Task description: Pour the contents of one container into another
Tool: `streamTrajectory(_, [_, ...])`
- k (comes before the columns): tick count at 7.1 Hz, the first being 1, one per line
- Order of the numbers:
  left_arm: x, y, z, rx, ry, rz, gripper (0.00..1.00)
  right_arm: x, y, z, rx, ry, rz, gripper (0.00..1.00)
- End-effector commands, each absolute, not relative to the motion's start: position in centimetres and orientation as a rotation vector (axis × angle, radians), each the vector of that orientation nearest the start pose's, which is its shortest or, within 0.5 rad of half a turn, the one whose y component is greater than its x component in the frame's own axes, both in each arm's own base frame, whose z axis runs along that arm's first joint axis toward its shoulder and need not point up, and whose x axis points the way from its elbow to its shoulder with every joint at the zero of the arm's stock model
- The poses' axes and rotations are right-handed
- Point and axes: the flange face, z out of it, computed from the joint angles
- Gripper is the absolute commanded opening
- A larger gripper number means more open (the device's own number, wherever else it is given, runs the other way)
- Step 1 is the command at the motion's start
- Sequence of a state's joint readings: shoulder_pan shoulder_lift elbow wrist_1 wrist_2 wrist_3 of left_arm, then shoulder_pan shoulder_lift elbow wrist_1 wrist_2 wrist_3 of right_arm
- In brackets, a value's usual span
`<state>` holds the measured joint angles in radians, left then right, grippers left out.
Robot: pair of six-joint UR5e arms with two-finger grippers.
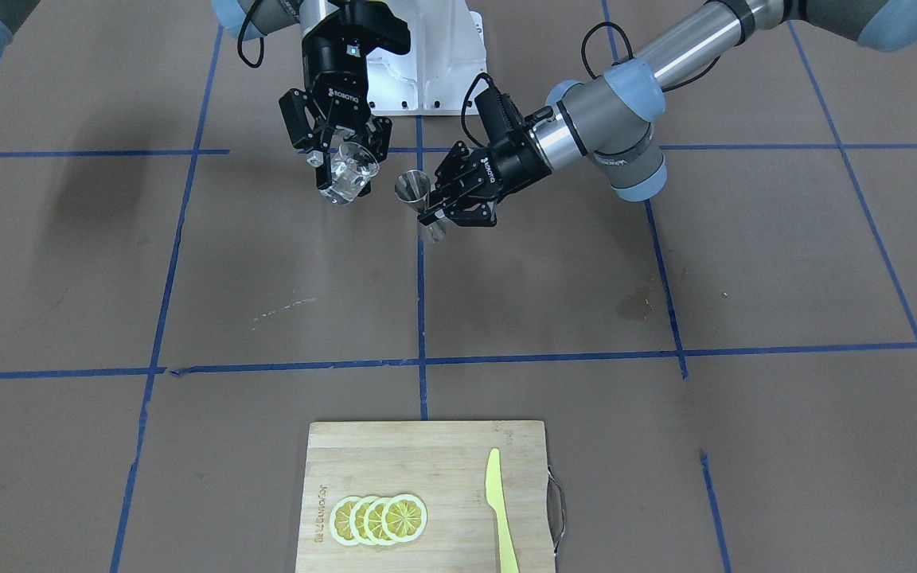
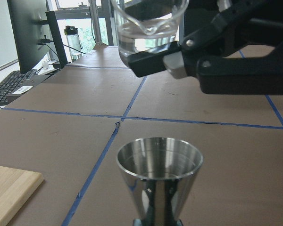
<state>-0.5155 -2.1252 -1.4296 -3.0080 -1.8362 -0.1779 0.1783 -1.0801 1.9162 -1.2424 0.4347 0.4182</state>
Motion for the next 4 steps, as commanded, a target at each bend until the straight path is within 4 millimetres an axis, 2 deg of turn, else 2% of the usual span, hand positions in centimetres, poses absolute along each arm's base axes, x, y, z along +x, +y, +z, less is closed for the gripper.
streamTrajectory(1, [51.12,-41.16,24.43,1.454,1.269,0.847,0.00,-49.88,-32.02,16.47,1.366,-0.155,-0.196,0.00])
streamTrajectory(4, [51.12,-41.16,24.43,1.454,1.269,0.847,0.00,-50.58,-31.76,16.65,1.344,-0.119,-0.245,0.00])
